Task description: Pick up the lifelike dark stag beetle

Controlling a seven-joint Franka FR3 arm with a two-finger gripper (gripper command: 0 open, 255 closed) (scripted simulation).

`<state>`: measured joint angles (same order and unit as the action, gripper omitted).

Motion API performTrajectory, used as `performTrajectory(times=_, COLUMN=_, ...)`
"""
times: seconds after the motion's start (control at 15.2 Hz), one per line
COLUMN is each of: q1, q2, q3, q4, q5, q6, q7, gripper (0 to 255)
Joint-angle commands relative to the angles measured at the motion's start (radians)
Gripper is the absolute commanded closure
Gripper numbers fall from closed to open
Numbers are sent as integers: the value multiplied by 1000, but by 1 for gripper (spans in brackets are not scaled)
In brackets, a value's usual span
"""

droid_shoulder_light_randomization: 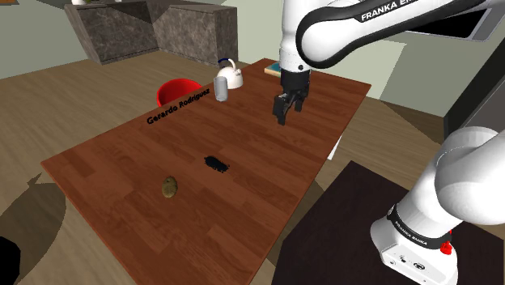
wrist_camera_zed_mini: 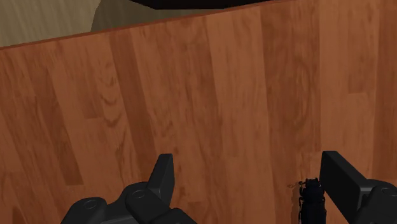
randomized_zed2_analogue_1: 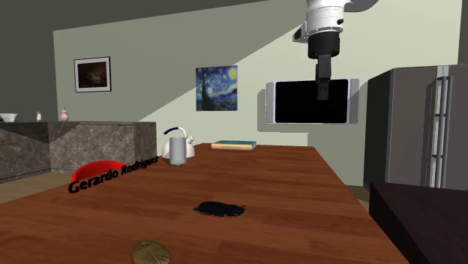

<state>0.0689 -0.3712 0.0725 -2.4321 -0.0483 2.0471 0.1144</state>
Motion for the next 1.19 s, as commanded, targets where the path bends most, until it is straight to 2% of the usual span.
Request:
performTrajectory(times=0.0, q1=7, q2=73, q3=16, q4=24, q5=1, q6=51, q7=24, gripper=0)
performTrajectory(times=0.59, q1=29, q2=412, q3=62, q4=174, q5=-41, q6=242, q7=121, gripper=0)
performTrajectory(times=1.12, q1=72, q2=720, q3=68, q4=396, q5=-104, q6=329, q7=205, gripper=0)
